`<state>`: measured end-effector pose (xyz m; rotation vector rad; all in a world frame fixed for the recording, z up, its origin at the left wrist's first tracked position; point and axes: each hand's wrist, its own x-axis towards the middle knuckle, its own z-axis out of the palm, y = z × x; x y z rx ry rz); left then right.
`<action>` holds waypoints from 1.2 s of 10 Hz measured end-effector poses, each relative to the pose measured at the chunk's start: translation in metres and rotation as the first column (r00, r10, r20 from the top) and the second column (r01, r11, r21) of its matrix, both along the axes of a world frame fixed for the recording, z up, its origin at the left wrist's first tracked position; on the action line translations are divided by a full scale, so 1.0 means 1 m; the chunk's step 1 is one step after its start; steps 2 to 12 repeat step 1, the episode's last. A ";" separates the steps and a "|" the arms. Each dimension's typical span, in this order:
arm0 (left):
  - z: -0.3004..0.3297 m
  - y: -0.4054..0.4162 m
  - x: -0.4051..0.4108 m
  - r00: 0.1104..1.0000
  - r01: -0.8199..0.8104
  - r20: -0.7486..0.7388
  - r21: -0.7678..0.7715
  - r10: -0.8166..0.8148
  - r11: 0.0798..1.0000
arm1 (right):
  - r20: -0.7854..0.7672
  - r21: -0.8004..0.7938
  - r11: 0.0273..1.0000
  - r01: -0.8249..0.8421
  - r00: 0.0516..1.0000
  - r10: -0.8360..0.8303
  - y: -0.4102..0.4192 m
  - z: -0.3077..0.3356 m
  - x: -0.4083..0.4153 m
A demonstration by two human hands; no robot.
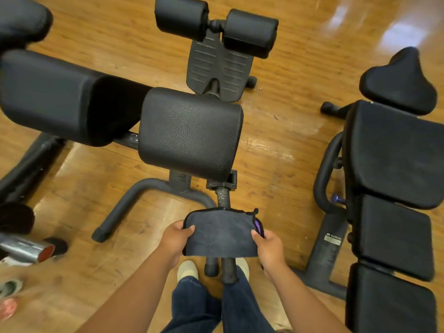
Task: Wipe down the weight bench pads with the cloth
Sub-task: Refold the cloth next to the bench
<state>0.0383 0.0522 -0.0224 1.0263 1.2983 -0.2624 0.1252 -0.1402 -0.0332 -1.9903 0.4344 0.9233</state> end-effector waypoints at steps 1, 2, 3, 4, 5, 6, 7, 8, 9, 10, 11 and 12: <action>0.004 -0.002 0.003 1.000 -0.004 -0.012 0.017 0.004 1.000 | -0.010 -0.006 1.000 0.013 1.000 -0.013 0.003 0.001 -0.002; 0.004 -0.002 0.003 1.000 -0.004 -0.012 0.017 0.004 1.000 | -0.010 -0.006 1.000 0.013 1.000 -0.013 0.003 0.001 -0.002; 0.004 -0.002 0.003 1.000 -0.004 -0.012 0.017 0.004 1.000 | -0.010 -0.006 1.000 0.013 1.000 -0.013 0.003 0.001 -0.002; 0.004 -0.002 0.003 1.000 -0.004 -0.012 0.017 0.004 1.000 | -0.010 -0.006 1.000 0.013 1.000 -0.013 0.003 0.001 -0.002; 0.004 -0.002 0.003 1.000 -0.004 -0.012 0.017 0.004 1.000 | -0.010 -0.006 1.000 0.013 1.000 -0.013 0.003 0.001 -0.002; 0.004 -0.002 0.003 1.000 -0.004 -0.012 0.017 0.004 1.000 | -0.010 -0.006 1.000 0.013 1.000 -0.013 0.003 0.001 -0.002; 0.004 -0.002 0.003 1.000 -0.004 -0.012 0.017 0.004 1.000 | -0.010 -0.006 1.000 0.013 1.000 -0.013 0.003 0.001 -0.002; 0.004 -0.002 0.003 1.000 -0.004 -0.012 0.017 0.004 1.000 | -0.010 -0.006 1.000 0.013 1.000 -0.013 0.003 0.001 -0.002; 0.004 -0.002 0.003 1.000 -0.004 -0.012 0.017 0.004 1.000 | -0.010 -0.006 1.000 0.013 1.000 -0.013 0.003 0.001 -0.002; 0.004 -0.002 0.003 1.000 -0.004 -0.012 0.017 0.004 1.000 | -0.010 -0.006 1.000 0.013 1.000 -0.013 0.003 0.001 -0.002; 0.004 -0.002 0.003 1.000 -0.004 -0.012 0.017 0.004 1.000 | -0.010 -0.006 1.000 0.013 1.000 -0.013 0.003 0.001 -0.002; 0.004 -0.002 0.003 1.000 -0.004 -0.012 0.017 0.004 1.000 | -0.010 -0.006 1.000 0.013 1.000 -0.013 0.003 0.001 -0.002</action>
